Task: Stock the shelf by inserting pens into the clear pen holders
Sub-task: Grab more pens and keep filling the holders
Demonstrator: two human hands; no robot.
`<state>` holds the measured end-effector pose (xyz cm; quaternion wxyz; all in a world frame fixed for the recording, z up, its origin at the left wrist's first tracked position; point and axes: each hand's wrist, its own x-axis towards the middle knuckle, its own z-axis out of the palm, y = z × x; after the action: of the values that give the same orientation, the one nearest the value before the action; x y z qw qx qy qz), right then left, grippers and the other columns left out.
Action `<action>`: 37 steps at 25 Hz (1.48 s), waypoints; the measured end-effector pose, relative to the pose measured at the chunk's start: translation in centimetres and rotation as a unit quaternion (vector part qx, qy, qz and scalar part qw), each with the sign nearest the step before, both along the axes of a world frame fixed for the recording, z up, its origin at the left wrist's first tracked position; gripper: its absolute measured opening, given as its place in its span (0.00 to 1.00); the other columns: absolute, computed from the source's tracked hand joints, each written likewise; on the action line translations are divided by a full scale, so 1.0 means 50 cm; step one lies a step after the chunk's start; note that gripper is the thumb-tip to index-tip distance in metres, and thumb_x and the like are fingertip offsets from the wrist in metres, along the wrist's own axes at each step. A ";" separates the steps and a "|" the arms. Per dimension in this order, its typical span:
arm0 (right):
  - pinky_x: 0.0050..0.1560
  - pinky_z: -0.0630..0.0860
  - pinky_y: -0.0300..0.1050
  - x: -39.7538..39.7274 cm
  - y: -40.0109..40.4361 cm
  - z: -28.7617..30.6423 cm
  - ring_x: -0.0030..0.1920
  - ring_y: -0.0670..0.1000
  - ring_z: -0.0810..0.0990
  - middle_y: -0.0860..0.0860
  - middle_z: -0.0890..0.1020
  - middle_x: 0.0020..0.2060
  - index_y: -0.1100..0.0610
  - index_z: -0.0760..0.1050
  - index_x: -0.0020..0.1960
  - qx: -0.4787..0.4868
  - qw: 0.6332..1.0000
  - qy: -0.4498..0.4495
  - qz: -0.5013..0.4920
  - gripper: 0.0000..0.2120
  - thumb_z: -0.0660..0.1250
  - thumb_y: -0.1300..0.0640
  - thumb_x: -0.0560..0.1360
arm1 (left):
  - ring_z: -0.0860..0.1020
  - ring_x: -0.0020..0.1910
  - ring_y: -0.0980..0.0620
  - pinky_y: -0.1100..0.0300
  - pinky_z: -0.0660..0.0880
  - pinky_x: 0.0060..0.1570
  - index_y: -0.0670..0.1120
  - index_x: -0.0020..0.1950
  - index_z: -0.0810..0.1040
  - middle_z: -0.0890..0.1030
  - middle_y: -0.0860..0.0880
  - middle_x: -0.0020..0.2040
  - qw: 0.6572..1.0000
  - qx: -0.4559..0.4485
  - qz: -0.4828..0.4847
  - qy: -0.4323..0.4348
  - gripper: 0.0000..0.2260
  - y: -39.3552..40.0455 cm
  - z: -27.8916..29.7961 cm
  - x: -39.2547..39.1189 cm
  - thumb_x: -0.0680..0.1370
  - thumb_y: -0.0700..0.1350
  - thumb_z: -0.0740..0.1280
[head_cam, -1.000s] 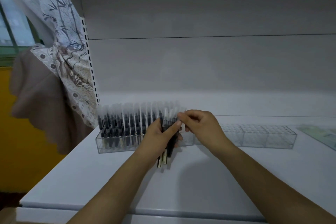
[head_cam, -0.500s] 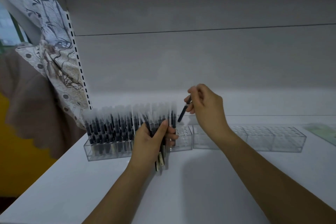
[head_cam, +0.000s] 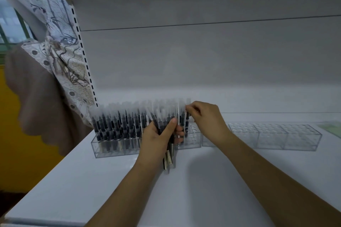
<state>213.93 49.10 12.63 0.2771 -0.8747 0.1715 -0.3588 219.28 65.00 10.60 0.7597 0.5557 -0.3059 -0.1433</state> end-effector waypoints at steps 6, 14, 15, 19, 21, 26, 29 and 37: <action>0.38 0.71 0.35 -0.053 0.047 0.022 0.36 0.45 0.76 0.48 0.81 0.36 0.51 0.80 0.42 0.055 0.992 -0.088 0.071 0.11 0.67 0.46 0.77 | 0.82 0.34 0.48 0.55 0.81 0.38 0.36 0.48 0.81 0.83 0.41 0.37 0.999 0.008 -0.034 -0.014 0.09 -0.002 0.001 -0.004 0.80 0.42 0.66; 0.30 0.70 0.43 -0.068 0.049 0.042 0.27 0.48 0.73 0.48 0.83 0.34 0.55 0.81 0.45 0.226 0.949 -0.205 0.083 0.08 0.68 0.53 0.79 | 0.82 0.35 0.45 0.53 0.82 0.36 0.36 0.51 0.79 0.83 0.40 0.38 0.999 0.012 -0.040 -0.007 0.10 -0.007 -0.006 -0.007 0.80 0.43 0.66; 0.30 0.71 0.42 -0.074 0.042 0.049 0.27 0.48 0.74 0.50 0.84 0.36 0.56 0.80 0.46 0.242 0.932 -0.262 0.060 0.09 0.65 0.53 0.80 | 0.82 0.34 0.45 0.53 0.81 0.36 0.36 0.49 0.79 0.83 0.40 0.38 0.999 0.008 -0.031 -0.005 0.10 -0.007 -0.007 -0.006 0.80 0.44 0.66; 0.32 0.76 0.40 -0.081 0.034 0.046 0.30 0.50 0.82 0.52 0.84 0.38 0.57 0.75 0.50 0.158 0.945 -0.285 0.023 0.08 0.61 0.54 0.83 | 0.76 0.29 0.49 0.59 0.76 0.32 0.40 0.43 0.76 0.78 0.44 0.32 1.000 0.022 0.016 0.001 0.11 -0.005 -0.008 -0.008 0.78 0.48 0.68; 0.34 0.78 0.37 -0.072 0.040 0.033 0.32 0.48 0.83 0.51 0.83 0.39 0.56 0.74 0.51 0.117 0.962 -0.244 0.030 0.06 0.60 0.55 0.83 | 0.73 0.28 0.50 0.59 0.75 0.31 0.42 0.42 0.74 0.77 0.47 0.31 0.999 0.029 0.025 0.003 0.12 -0.005 -0.010 -0.008 0.78 0.50 0.68; 0.39 0.79 0.35 -0.059 0.033 0.016 0.35 0.45 0.83 0.48 0.83 0.40 0.55 0.73 0.52 0.064 0.977 -0.198 0.039 0.06 0.59 0.55 0.83 | 0.73 0.28 0.51 0.57 0.73 0.32 0.44 0.40 0.74 0.77 0.47 0.31 0.999 0.027 0.021 -0.006 0.13 -0.009 -0.014 -0.005 0.79 0.51 0.67; 0.38 0.77 0.36 -0.045 0.022 0.000 0.35 0.42 0.81 0.48 0.82 0.36 0.54 0.72 0.49 0.026 0.992 -0.118 0.034 0.06 0.60 0.54 0.83 | 0.73 0.30 0.51 0.55 0.73 0.34 0.45 0.42 0.75 0.77 0.47 0.33 0.999 0.031 0.015 -0.004 0.11 -0.011 -0.019 -0.001 0.80 0.51 0.66; 0.36 0.73 0.43 -0.016 0.009 0.003 0.32 0.43 0.76 0.49 0.79 0.34 0.55 0.71 0.46 -0.086 0.994 -0.052 0.034 0.08 0.60 0.53 0.83 | 0.76 0.31 0.50 0.59 0.74 0.31 0.39 0.50 0.74 0.79 0.45 0.35 1.000 0.020 -0.019 0.013 0.08 -0.017 -0.018 -0.005 0.81 0.44 0.66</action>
<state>213.14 49.56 12.79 0.2211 -0.8807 0.0957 -0.4078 219.03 64.15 9.68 0.7494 0.5629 -0.3039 -0.1709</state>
